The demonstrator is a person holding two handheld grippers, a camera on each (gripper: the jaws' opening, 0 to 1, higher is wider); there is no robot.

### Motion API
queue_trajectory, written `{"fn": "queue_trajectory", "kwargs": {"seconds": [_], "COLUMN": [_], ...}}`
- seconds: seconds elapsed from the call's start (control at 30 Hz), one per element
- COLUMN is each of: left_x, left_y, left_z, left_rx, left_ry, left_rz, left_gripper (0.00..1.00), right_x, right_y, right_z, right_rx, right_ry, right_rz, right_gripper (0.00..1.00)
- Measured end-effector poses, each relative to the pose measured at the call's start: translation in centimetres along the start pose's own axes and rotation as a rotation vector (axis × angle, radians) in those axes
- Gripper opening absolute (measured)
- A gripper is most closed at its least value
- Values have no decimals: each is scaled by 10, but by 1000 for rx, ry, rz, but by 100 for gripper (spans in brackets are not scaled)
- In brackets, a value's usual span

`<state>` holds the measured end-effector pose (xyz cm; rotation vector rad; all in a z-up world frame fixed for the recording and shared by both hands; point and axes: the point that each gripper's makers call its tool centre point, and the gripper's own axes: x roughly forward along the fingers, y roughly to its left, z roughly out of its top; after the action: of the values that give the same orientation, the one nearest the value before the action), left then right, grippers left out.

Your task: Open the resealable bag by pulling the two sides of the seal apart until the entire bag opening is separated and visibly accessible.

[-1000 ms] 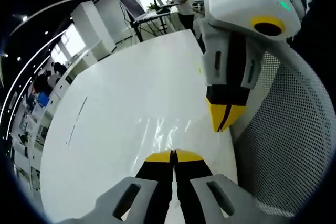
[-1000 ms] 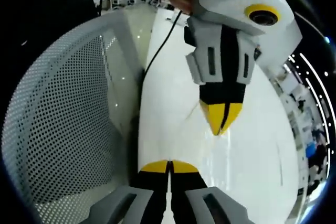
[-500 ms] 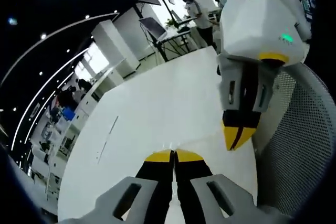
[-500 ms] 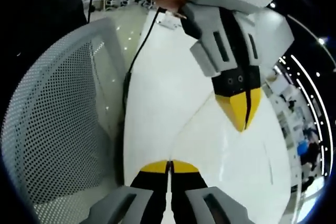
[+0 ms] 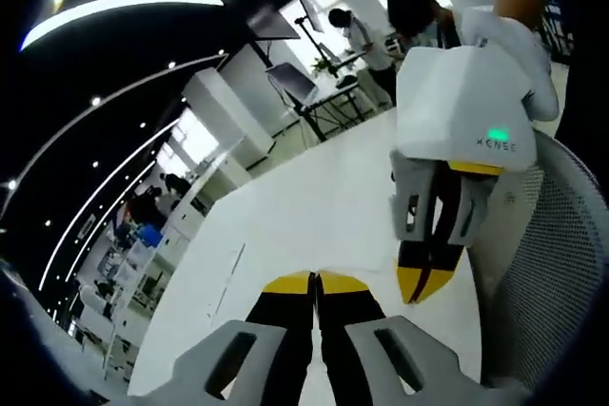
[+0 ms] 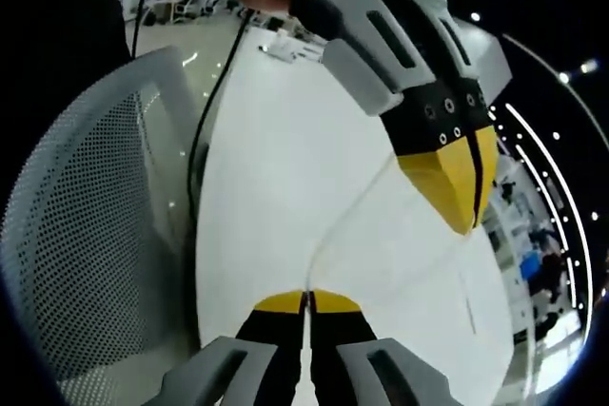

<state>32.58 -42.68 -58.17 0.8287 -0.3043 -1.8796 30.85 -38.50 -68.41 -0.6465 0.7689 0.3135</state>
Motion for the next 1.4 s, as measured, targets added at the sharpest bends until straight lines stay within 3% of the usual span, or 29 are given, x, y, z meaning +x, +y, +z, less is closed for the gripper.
{"fn": "queue_trajectory", "kwargs": {"seconds": [0.17,0.37,0.53,0.67,0.8,0.9,1.1,1.17,1.4], "left_x": [6,6,8,9,10,11,13,14,12], "left_y": [0,-12,-26,-38,-51,-59,-72,-78,-84], "left_z": [-18,-33,-55,-69,-81,-97,-115,-121,-139], "left_rx": [-3,25,66,23,-65,-66,-105,-162,-201], "left_ry": [53,94,170,189,205,254,289,296,319], "left_rz": [-13,-53,-91,-116,-153,-174,-195,-211,-217], "left_gripper": [0,0,0,0,0,0,0,0,0], "right_x": [0,-1,2,4,1,-1,-6,-8,-19], "right_y": [-1,-4,0,7,11,11,12,14,14], "right_z": [-7,-11,-13,-17,-14,-10,-12,-15,-33], "right_rx": [22,41,74,100,194,256,311,321,410], "right_ry": [9,15,22,25,-16,-55,-66,-66,-47], "right_rz": [-5,-14,-14,3,11,4,-7,-7,-42], "right_gripper": [0,0,0,0,0,1,4,5,10]}}
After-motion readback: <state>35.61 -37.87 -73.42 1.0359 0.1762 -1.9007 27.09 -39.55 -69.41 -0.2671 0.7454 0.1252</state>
